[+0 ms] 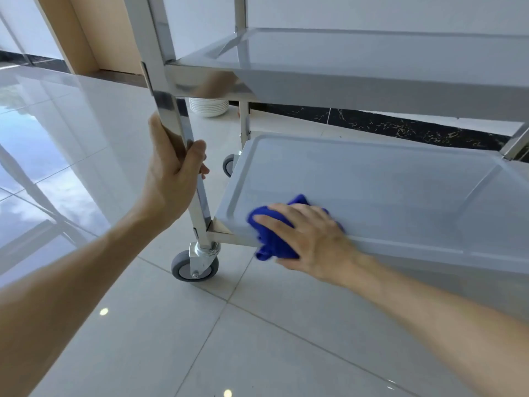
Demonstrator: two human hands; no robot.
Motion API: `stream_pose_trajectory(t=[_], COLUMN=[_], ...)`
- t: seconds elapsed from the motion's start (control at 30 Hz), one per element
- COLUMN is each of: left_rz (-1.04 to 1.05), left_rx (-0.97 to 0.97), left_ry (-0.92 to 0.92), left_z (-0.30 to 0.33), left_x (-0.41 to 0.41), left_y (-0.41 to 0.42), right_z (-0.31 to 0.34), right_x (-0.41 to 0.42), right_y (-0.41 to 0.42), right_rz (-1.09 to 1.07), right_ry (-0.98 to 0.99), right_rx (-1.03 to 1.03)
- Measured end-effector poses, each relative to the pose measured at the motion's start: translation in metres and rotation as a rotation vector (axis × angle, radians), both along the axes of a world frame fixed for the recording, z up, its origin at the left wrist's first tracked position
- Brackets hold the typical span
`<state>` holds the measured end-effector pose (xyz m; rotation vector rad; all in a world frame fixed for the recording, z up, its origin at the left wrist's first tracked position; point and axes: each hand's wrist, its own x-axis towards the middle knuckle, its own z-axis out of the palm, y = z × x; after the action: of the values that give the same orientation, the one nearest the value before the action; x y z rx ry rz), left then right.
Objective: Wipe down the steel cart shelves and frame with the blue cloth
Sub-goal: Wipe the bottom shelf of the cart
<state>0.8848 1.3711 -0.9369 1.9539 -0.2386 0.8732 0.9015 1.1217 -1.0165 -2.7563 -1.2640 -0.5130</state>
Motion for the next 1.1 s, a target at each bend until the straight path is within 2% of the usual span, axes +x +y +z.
stream_pose_trajectory(t=[0.1, 0.23, 0.4, 0.6, 0.7, 0.87, 1.0, 1.1], left_rz=[0.002, 0.031, 0.046, 0.052, 0.054, 0.173, 0.293, 0.379], left_rx=[0.017, 0.026, 0.034, 0.058, 0.105, 0.209, 0.234, 0.191], left_ry=[-0.022, -0.029, -0.034, -0.018, 0.016, 0.120, 0.155, 0.194], left_z=[0.000, -0.001, -0.005, -0.003, -0.002, -0.001, 0.008, -0.005], left_x=[0.001, 0.004, 0.008, 0.006, 0.001, -0.005, -0.013, -0.028], left_y=[0.000, -0.004, -0.008, -0.005, 0.000, 0.008, 0.006, 0.001], right_z=[-0.009, -0.015, -0.015, -0.013, -0.016, 0.000, 0.005, 0.004], right_x=[-0.002, -0.007, -0.011, -0.014, -0.010, -0.002, -0.010, -0.018], right_y=[-0.089, -0.163, -0.109, -0.001, 0.011, -0.082, -0.192, -0.230], right_rz=[-0.008, -0.178, -0.249, -0.233, -0.196, -0.089, -0.243, -0.377], right_ry=[-0.169, -0.158, -0.115, -0.008, 0.024, 0.056, 0.141, 0.214], right_rx=[0.047, 0.021, 0.093, 0.036, -0.016, -0.029, 0.038, 0.107])
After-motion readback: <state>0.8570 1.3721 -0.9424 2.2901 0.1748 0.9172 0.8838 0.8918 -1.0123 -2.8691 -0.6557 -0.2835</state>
